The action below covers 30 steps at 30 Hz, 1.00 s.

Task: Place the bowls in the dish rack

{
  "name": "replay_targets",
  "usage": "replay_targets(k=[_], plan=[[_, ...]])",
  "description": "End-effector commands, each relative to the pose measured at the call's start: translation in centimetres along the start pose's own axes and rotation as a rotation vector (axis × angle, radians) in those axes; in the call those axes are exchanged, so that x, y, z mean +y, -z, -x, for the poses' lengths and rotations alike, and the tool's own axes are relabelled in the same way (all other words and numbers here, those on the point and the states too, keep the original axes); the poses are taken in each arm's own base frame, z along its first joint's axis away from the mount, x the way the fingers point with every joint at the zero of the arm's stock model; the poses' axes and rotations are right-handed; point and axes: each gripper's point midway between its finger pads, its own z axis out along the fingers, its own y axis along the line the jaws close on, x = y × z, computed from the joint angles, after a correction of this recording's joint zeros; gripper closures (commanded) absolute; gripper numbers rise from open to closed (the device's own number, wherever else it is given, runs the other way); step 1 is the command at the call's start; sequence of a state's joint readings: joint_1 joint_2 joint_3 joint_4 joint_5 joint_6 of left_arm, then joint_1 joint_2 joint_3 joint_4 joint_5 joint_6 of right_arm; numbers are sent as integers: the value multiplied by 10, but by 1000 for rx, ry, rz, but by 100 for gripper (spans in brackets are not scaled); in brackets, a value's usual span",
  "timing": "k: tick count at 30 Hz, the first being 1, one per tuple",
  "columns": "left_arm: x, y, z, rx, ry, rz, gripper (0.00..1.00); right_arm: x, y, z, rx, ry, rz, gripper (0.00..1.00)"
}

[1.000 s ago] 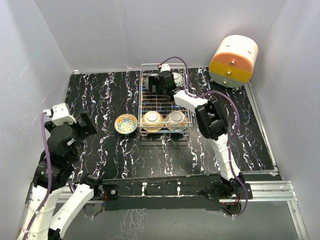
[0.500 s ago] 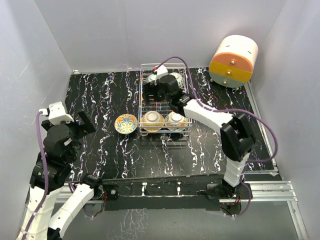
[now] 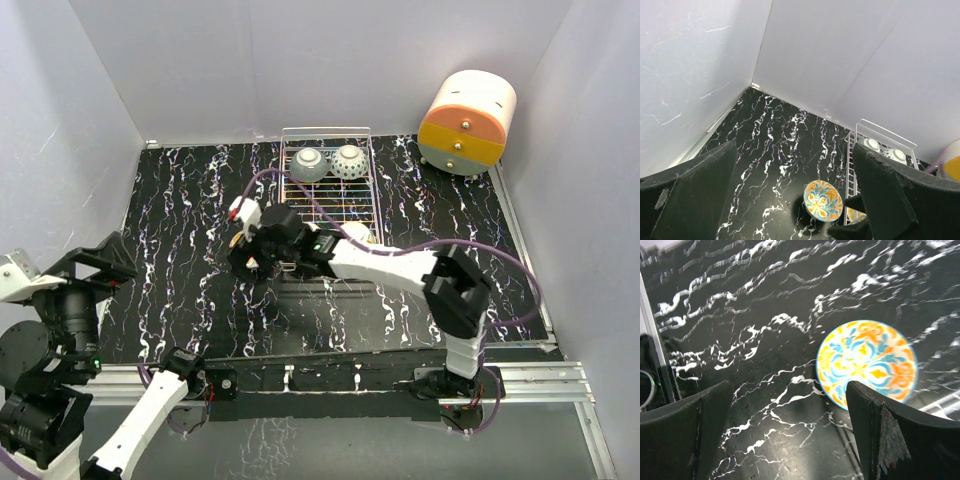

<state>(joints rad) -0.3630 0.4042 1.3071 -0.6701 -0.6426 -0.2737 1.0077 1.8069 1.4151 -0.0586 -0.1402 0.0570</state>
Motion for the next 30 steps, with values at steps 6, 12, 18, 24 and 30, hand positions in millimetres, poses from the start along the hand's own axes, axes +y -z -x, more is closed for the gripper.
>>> replay_targets(k=[6, 12, 18, 24, 30], plan=[[20, 16, 2, 5, -10, 45, 3, 11, -67, -48, 189, 107, 51, 1], [23, 17, -3, 13, -17, 50, 3, -15, -88, -73, 228, 137, -70, 3], [21, 13, -9, 24, -23, 47, 3, -32, -101, -81, 230, 191, -141, 5], [22, 12, -11, 26, -27, 56, 3, -42, -109, -82, 242, 231, -183, 26], [22, 10, -12, 30, -31, 61, 3, -42, -113, -85, 253, 247, -183, 40]])
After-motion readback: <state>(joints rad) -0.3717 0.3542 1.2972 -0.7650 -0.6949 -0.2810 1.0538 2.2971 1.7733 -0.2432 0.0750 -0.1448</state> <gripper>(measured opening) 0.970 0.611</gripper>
